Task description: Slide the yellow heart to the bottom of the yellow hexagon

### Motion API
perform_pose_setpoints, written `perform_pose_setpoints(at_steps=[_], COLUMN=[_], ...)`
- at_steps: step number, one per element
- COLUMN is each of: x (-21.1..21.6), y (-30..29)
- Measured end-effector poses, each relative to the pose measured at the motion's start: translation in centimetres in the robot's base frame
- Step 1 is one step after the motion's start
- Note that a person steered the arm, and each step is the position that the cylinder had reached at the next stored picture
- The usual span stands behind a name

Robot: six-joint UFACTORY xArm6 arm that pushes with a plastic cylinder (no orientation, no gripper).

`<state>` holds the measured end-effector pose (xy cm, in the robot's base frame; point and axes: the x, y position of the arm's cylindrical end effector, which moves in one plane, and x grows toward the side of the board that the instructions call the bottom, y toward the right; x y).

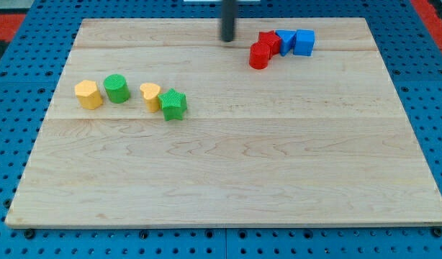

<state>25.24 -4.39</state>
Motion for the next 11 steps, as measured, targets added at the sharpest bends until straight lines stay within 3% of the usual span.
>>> perform_pose_setpoints(at_steps=[1, 2, 3, 5, 7, 9, 11], x=[9.9, 14.0, 14.9, 15.5, 21.0, 19.2, 19.9], y=[-3.5, -3.7, -4.0, -12.8, -12.7, -16.3, -16.1])
